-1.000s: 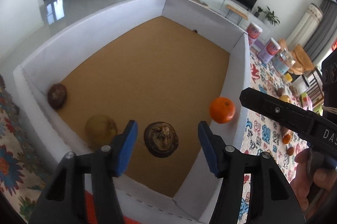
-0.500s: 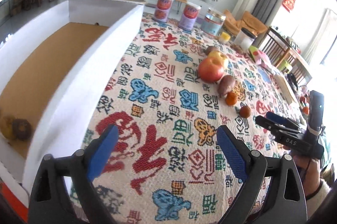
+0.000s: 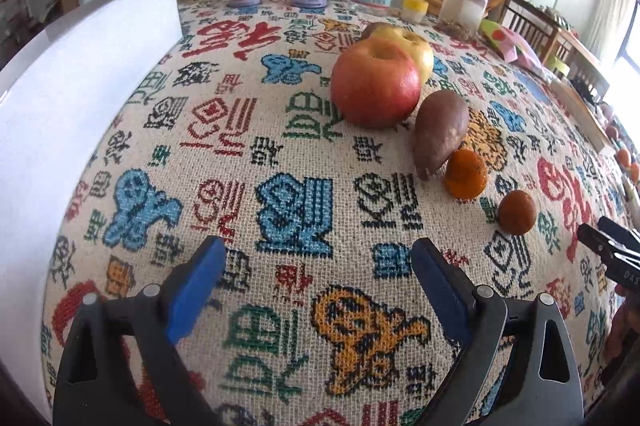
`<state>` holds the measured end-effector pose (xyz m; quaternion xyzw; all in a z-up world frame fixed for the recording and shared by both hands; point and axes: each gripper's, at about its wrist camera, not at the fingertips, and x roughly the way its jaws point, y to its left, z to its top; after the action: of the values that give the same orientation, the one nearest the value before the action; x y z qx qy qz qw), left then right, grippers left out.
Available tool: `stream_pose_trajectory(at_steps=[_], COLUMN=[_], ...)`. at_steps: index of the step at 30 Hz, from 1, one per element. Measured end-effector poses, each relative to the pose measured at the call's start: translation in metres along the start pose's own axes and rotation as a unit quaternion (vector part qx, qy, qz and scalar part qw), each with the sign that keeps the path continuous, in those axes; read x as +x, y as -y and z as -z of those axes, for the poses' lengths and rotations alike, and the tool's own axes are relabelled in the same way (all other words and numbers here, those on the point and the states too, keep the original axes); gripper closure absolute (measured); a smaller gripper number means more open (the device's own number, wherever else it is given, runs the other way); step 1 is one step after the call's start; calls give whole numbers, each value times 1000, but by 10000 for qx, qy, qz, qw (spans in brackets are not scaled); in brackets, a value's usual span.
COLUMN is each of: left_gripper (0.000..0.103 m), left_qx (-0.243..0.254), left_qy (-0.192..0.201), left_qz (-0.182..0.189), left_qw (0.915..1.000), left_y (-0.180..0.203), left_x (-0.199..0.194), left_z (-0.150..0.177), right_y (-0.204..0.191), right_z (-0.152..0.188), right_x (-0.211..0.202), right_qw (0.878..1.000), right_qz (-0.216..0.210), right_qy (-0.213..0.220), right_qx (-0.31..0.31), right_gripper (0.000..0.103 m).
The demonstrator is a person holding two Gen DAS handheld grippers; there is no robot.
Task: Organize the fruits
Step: 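Move both tools back over the remaining fruit on the cloth, then grasp the purple sweet potato with the right gripper and lift it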
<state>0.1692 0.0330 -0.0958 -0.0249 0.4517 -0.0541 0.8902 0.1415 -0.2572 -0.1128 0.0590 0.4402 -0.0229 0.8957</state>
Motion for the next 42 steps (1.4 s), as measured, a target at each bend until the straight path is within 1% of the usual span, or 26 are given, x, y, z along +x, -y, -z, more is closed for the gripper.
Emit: stream_pose_trajectory(at_steps=[2, 4, 9, 12, 24, 26, 27, 28, 29, 30, 31, 33, 36, 38, 40, 42], left_gripper=[8, 7, 3, 2, 1, 1, 1, 1, 1, 1, 1, 1, 1, 1, 1, 1], left_qx=[51, 127, 253, 326, 256, 281, 300, 315, 323, 329, 333, 328, 324, 325, 316, 311], left_qy=[136, 128, 48, 9, 41, 30, 21, 14, 10, 8, 6, 8, 9, 8, 11, 11], left_qz=[-23, -64, -147, -202, -97, -126, -151, -168, -179, -187, -193, -187, -183, -185, -175, -172], left_qw=[9999, 9998, 9996, 9993, 9996, 9995, 9994, 9994, 9993, 9993, 9993, 9993, 9993, 9993, 9993, 9994], left_y=[0, 3, 8, 11, 8, 9, 10, 10, 11, 11, 12, 11, 12, 11, 11, 12], left_x=[1, 3, 8, 10, 9, 9, 10, 10, 10, 10, 10, 10, 11, 11, 11, 11], left_z=[1, 2, 0, 0, 0, 0, 0, 0, 0, 0, 0, 0, 0, 0, 0, 0], right_y=[-7, -10, -16, -17, -16, -14, -12, -8, -6, -7, -13, -35, -77, -105, -127, -142], right_z=[2, 5, 6, 6, 6, 7, 7, 7, 6, 1, -6, -25, -58, -79, -94, -100], right_x=[1, 0, 4, 4, 3, -3, -9, -16, -19, -18, -14, -7, 5, 18, 35, 54], right_qw=[9999, 9998, 9992, 9993, 9993, 9996, 9998, 9993, 9973, 9930, 9881, 9763, 9631, 9610, 9610, 9624], right_qz=[38, 46, 94, 94, 91, 57, -16, -217, -505, -910, -1273, -1933, -2499, -2615, -2589, -2425], right_qy=[-32, -68, -166, -165, -155, -37, 132, 283, 320, 233, 77, -170, -350, -447, -623, -918], right_qx=[-124, -189, -337, -336, -332, -267, -124, 129, 423, 715, 857, 956, 933, 782, 748, 813], right_gripper=[12, 7, 0, 0, 0, 4, 11, 14, 16, 23, 31, 36, 41, 42, 44, 46])
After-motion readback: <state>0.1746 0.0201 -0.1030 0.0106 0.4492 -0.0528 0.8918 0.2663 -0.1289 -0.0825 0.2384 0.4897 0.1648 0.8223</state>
